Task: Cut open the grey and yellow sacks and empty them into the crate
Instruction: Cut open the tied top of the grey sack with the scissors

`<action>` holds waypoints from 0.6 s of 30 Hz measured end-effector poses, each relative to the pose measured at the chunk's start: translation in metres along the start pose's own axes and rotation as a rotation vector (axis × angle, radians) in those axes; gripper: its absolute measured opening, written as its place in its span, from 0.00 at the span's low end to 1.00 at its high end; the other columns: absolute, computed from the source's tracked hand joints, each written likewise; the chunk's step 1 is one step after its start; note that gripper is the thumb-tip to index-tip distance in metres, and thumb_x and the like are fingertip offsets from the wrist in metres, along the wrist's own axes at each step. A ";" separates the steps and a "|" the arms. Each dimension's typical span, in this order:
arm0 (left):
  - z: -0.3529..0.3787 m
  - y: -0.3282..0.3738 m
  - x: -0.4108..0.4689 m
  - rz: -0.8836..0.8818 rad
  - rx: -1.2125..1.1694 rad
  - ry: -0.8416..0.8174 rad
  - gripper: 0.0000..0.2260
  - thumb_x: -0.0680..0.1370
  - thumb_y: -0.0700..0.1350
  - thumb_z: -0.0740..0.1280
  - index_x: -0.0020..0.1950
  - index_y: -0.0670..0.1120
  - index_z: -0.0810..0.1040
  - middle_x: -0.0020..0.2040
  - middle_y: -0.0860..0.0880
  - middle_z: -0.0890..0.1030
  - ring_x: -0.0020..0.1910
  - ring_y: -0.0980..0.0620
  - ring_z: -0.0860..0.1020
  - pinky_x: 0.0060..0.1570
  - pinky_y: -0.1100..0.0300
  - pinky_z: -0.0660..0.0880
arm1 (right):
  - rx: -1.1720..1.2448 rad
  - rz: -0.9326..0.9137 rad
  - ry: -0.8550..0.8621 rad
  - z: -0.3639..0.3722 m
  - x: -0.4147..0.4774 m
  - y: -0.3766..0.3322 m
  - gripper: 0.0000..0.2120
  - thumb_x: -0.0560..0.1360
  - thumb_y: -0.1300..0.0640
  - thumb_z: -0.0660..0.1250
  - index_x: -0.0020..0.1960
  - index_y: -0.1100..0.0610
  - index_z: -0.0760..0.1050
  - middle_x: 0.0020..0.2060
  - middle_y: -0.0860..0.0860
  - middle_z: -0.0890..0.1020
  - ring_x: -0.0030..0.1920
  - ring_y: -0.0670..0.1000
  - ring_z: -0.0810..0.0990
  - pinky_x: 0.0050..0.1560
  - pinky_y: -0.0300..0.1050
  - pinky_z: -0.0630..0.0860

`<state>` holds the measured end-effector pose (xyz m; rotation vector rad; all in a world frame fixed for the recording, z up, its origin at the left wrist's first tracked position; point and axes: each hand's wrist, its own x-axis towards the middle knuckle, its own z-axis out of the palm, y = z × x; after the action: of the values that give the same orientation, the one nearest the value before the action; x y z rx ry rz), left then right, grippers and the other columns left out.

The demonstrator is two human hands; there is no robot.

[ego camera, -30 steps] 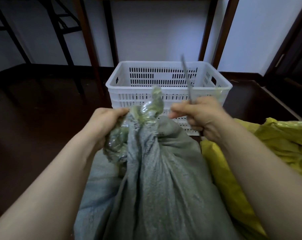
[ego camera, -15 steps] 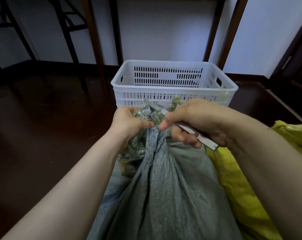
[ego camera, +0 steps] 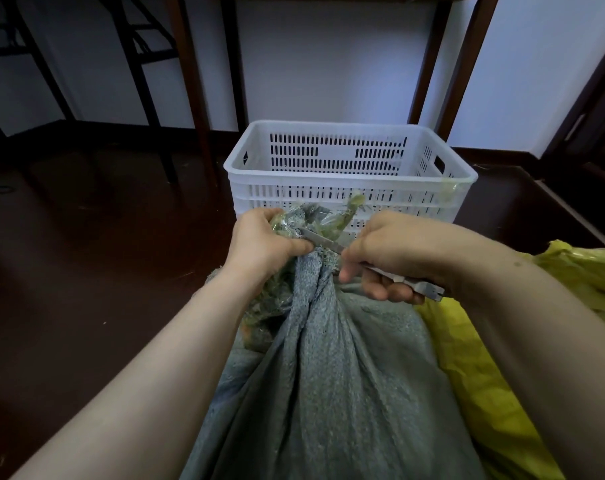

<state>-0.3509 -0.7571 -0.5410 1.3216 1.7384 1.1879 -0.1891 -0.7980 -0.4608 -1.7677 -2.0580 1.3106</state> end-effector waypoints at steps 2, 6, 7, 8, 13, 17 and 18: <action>0.000 0.001 -0.001 0.023 0.023 0.012 0.36 0.59 0.41 0.82 0.65 0.43 0.75 0.60 0.45 0.79 0.52 0.49 0.80 0.59 0.47 0.75 | -0.019 0.006 -0.003 -0.002 -0.002 0.000 0.11 0.77 0.64 0.59 0.43 0.68 0.77 0.17 0.52 0.72 0.13 0.47 0.64 0.17 0.33 0.62; 0.000 0.003 -0.004 0.060 0.073 0.041 0.37 0.60 0.43 0.82 0.68 0.44 0.73 0.61 0.46 0.79 0.44 0.56 0.79 0.57 0.49 0.76 | -0.016 0.013 0.002 -0.003 -0.002 0.000 0.12 0.76 0.63 0.59 0.45 0.69 0.78 0.17 0.52 0.72 0.14 0.47 0.64 0.17 0.34 0.62; 0.000 0.003 -0.004 0.064 0.082 0.044 0.38 0.60 0.44 0.82 0.68 0.44 0.73 0.61 0.46 0.79 0.47 0.54 0.79 0.58 0.49 0.76 | -0.009 0.014 0.007 -0.002 -0.002 0.000 0.11 0.76 0.64 0.59 0.46 0.69 0.78 0.17 0.52 0.72 0.14 0.47 0.64 0.17 0.34 0.62; 0.001 0.004 -0.005 0.068 0.091 0.045 0.38 0.60 0.44 0.82 0.68 0.44 0.73 0.60 0.46 0.79 0.51 0.52 0.79 0.59 0.49 0.75 | 0.001 0.012 0.015 -0.001 -0.001 0.001 0.11 0.76 0.64 0.59 0.47 0.69 0.78 0.17 0.52 0.72 0.14 0.47 0.64 0.17 0.34 0.62; 0.005 0.005 -0.006 0.101 0.137 0.055 0.38 0.61 0.45 0.81 0.69 0.45 0.72 0.63 0.47 0.78 0.61 0.48 0.76 0.61 0.49 0.73 | 0.066 0.004 0.044 0.004 0.005 0.001 0.11 0.77 0.65 0.57 0.50 0.69 0.77 0.17 0.52 0.72 0.14 0.47 0.64 0.18 0.33 0.62; 0.006 0.003 -0.005 0.120 0.134 0.070 0.38 0.61 0.45 0.81 0.69 0.45 0.72 0.63 0.46 0.77 0.61 0.48 0.75 0.61 0.50 0.73 | 0.148 -0.014 0.092 0.013 0.011 0.002 0.10 0.78 0.65 0.55 0.51 0.68 0.74 0.17 0.52 0.72 0.14 0.47 0.63 0.17 0.33 0.61; 0.006 0.002 -0.005 0.126 0.127 0.076 0.37 0.62 0.45 0.81 0.68 0.46 0.72 0.63 0.47 0.77 0.60 0.49 0.75 0.61 0.51 0.73 | 0.173 -0.025 0.110 0.016 0.012 0.003 0.09 0.78 0.65 0.55 0.51 0.67 0.73 0.16 0.51 0.72 0.14 0.47 0.63 0.18 0.33 0.61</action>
<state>-0.3437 -0.7601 -0.5413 1.4978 1.8338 1.2275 -0.2006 -0.7959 -0.4777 -1.6950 -1.8438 1.3098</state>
